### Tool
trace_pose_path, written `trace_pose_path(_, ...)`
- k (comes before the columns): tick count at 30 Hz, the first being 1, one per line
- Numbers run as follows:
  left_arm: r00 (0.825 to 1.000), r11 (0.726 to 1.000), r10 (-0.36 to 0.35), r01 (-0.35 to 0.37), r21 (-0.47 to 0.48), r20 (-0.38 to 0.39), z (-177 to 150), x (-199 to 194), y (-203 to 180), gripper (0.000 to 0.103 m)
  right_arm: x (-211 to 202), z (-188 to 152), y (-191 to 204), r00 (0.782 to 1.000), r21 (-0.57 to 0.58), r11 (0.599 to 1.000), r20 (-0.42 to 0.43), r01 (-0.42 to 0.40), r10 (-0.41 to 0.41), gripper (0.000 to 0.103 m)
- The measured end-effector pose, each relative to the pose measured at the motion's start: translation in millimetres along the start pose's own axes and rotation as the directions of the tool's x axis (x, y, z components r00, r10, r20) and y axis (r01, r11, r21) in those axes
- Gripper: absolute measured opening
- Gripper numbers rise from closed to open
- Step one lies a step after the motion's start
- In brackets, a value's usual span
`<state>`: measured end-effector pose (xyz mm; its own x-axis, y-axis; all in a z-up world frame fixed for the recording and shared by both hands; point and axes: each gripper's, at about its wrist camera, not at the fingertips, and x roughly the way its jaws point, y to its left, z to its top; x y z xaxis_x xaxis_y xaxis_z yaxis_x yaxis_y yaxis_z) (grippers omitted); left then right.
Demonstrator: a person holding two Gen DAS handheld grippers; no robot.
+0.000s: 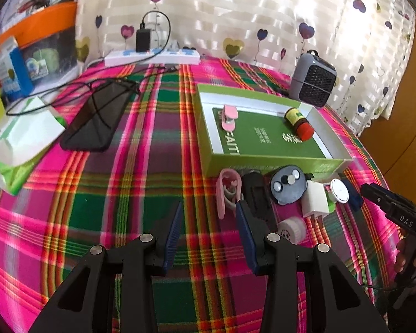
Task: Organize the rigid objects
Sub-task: 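Move the right tool to the blue USB stick and grasp it, then grasp the second pink clip with the left tool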
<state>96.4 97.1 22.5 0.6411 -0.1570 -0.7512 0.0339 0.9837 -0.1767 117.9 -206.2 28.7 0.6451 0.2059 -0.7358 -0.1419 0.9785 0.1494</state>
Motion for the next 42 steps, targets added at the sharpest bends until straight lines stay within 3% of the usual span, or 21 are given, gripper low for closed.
trace_pose_path(12, 0.999, 0.999, -0.038, 0.038, 0.017, -0.027, 0, 9, -7, 0.039, 18, -5, 11, 0.997, -0.054, 0.998, -0.068, -0.024, 0.02, 0.05)
trace_pose_path(25, 0.999, 0.999, -0.038, 0.04, 0.034, -0.039, 7, 18, -14, 0.039, 30, -3, 18, 0.994, -0.145, 0.988, -0.082, 0.055, -0.067, 0.05)
trace_pose_path(30, 0.999, 1.0, -0.019, 0.02, 0.024, -0.037, 7, 18, -8, 0.039, 30, -1, 14, 0.994, -0.137, 0.988, -0.075, 0.065, -0.076, 0.034)
trace_pose_path(42, 0.999, 0.998, 0.004, -0.001, 0.064, -0.047, 17, 28, -12, 0.039, 27, -2, 12, 0.994, -0.138, 0.988, -0.074, 0.069, -0.08, 0.034)
